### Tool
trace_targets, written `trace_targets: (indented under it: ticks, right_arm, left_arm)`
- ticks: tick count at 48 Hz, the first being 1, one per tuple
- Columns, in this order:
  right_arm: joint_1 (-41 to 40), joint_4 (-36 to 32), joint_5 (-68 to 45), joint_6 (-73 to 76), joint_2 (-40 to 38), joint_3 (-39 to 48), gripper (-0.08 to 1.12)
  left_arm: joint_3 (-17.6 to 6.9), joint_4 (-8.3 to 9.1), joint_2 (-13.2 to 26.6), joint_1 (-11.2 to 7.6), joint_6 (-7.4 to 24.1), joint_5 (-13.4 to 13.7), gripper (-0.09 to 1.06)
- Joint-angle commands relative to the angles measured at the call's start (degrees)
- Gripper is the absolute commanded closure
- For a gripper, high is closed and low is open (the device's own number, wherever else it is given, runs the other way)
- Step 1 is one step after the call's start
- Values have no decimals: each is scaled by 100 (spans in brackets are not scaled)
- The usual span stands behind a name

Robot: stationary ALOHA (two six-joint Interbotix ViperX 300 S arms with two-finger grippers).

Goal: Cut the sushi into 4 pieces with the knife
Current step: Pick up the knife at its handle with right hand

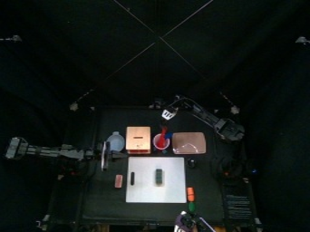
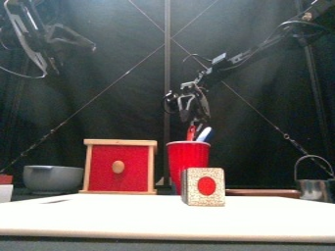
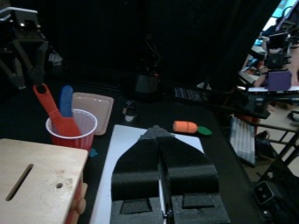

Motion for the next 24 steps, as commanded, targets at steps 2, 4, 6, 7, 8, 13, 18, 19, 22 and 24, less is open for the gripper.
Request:
trace_targets:
  ticks: [2, 4, 6, 7, 8, 13, 18, 19, 22, 24]
  right_arm:
    - [105, -18, 0, -18, -79, -62, 2]
    - [149, -18, 0, -18, -62, -62, 2]
    - [176, -53, 0, -18, -44, -62, 2]
    - [185, -62, 0, -18, -35, -62, 2]
    - [185, -79, 0, -18, -35, -62, 2]
    - [185, -123, 0, -18, -35, -18, 2]
    - [220, -167, 0, -18, -44, 44, 2]
    - [237, -185, 0, -18, -44, 44, 2]
    - [237, -272, 9, -18, -18, 44, 2]
    - [237, -299, 0, -18, -9, 44, 2]
  left_arm:
    - [-70, -9, 18, -9, 0, -53, 95]
    - [-79, -9, 18, -9, 0, -53, 95]
    - [-70, -9, 18, -9, 0, -53, 95]
    - [-70, -9, 18, -9, 0, -53, 95]
    - [-79, -9, 18, 0, 0, -53, 95]
    - [-79, -9, 18, -9, 0, -53, 95]
    - [-44, -9, 18, -9, 9, -53, 95]
    - [-44, -9, 18, 0, 9, -53, 95]
    - [-35, -9, 18, -9, 0, -53, 95]
    - [-35, -9, 18, -9, 9, -53, 95]
